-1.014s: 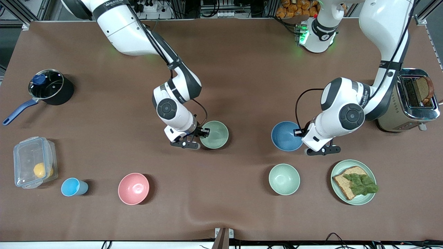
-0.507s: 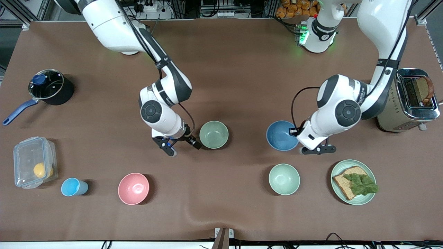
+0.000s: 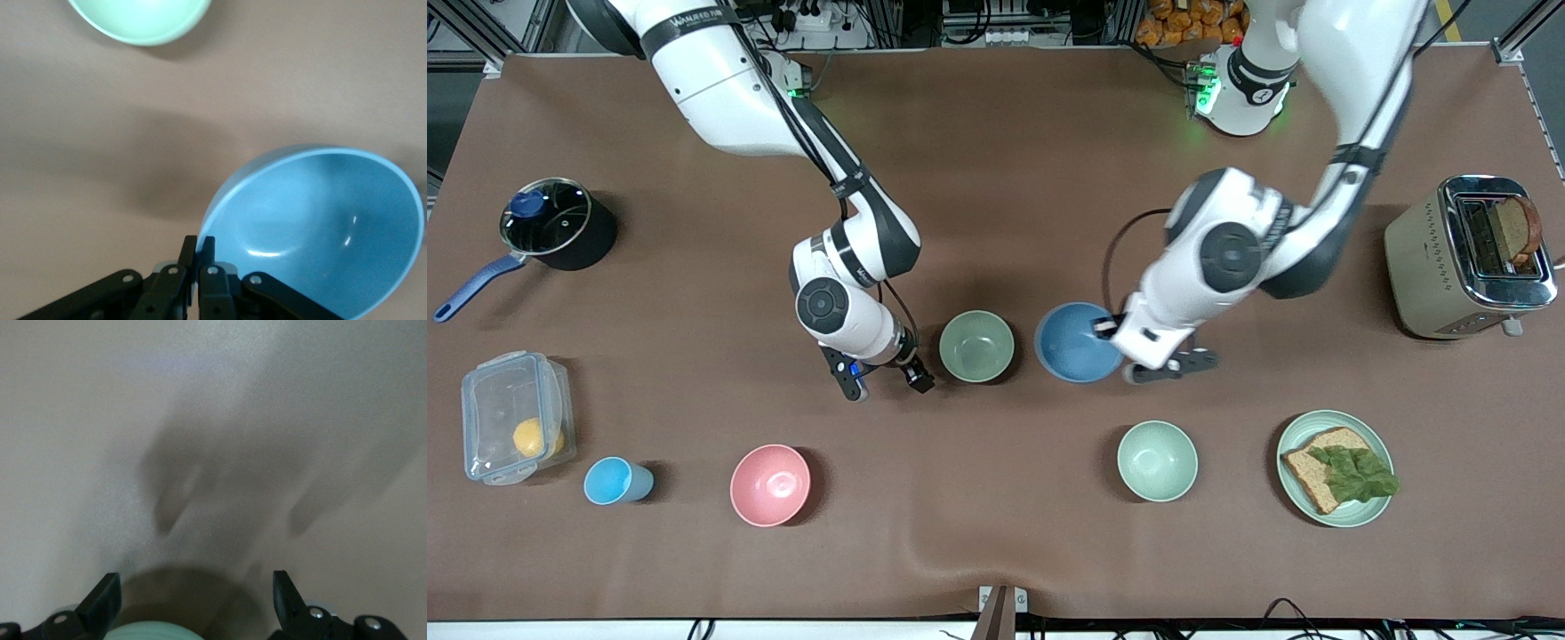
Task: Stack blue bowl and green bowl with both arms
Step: 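Lift the blue bowl with the left gripper and lower it into the green bowl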
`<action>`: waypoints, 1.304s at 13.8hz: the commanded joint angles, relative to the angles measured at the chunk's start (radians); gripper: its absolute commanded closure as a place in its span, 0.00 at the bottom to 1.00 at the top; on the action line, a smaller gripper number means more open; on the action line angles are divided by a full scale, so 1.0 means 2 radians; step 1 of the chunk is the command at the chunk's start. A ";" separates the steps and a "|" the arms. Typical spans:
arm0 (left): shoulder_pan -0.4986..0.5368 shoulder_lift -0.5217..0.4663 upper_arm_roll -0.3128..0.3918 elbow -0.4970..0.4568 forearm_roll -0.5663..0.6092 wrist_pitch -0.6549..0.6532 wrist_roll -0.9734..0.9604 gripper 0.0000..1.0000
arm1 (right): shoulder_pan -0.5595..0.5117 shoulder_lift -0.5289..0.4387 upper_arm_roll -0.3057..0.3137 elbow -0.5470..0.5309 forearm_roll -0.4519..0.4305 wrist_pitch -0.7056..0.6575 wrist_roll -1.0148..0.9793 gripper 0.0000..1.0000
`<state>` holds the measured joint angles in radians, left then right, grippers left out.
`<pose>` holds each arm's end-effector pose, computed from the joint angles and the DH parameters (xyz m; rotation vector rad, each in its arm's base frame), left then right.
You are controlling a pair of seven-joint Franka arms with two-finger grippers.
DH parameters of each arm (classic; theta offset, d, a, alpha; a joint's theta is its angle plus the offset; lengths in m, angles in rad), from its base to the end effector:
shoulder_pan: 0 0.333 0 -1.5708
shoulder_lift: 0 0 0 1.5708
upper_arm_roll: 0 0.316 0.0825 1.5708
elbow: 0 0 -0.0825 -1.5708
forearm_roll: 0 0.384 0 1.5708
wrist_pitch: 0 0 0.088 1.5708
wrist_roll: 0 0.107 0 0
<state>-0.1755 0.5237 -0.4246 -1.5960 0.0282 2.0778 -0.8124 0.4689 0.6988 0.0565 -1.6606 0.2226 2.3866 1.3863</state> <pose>0.5858 -0.3519 0.3510 2.9719 0.3731 -0.1741 0.5953 0.3424 0.2039 -2.6095 1.4857 0.2118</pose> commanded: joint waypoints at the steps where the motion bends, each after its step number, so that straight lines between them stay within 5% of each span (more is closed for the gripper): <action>1: -0.044 0.066 0.002 0.077 -0.007 -0.004 -0.075 1.00 | -0.004 0.009 0.003 0.005 0.008 0.013 0.021 0.00; 8: -0.105 0.114 0.007 0.092 -0.005 0.082 -0.170 1.00 | -0.009 0.011 0.002 0.009 0.005 0.012 0.020 0.00; 18: -0.139 0.140 0.032 0.090 -0.004 0.089 -0.179 1.00 | -0.008 0.013 0.002 0.011 0.002 0.012 0.018 0.00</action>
<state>-0.4424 0.7931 -0.3707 -1.4410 0.0280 2.2535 -1.1560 0.4619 0.7121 0.0535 -1.6570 0.2226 2.4135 1.4215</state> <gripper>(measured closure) 0.956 0.000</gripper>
